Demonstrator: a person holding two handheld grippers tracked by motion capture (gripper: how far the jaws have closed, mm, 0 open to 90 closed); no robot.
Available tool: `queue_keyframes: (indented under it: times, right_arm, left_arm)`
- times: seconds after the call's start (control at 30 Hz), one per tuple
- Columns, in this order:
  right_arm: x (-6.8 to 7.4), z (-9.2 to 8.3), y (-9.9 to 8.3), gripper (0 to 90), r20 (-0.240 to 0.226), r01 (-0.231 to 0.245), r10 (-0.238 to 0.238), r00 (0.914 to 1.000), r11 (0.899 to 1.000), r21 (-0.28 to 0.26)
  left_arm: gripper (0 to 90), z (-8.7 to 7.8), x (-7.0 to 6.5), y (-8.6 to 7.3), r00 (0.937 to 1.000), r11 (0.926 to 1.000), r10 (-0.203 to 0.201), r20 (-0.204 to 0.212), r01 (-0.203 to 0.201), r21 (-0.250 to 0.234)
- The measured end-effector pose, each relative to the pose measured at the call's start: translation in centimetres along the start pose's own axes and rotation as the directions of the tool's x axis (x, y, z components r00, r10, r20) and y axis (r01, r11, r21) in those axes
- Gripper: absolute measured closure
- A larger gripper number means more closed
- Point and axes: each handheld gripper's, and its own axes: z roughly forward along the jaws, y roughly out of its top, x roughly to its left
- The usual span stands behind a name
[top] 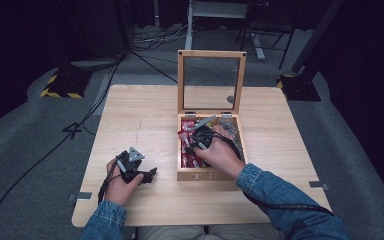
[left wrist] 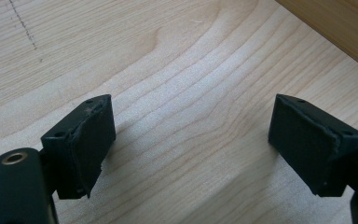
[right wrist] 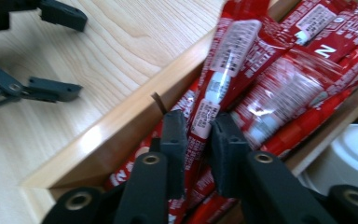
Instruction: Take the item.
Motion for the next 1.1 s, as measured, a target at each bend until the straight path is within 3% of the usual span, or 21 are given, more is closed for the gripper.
queue_keyframes:
  times: [0.1,0.7,1.1]
  right_arm:
    - [0.3,-0.2,0.1,81.4,-0.026,-0.011,0.01,0.9996,1.0,-0.024]
    - [0.2,-3.3,1.2,82.1,-0.051,-0.028,0.021,0.9985,0.989,-0.145]
    - [-0.3,-6.0,1.6,82.3,-0.068,-0.045,0.031,0.9972,0.975,-0.217]
  left_arm:
    - [15.0,0.0,0.0,0.0,1.0,1.0,0.0,0.0,0.0,0.0]
    - [15.1,0.0,0.0,0.0,1.0,1.0,0.0,0.0,0.0,0.0]
    - [15.0,0.0,0.0,0.0,1.0,1.0,0.001,0.004,-0.001,0.001]
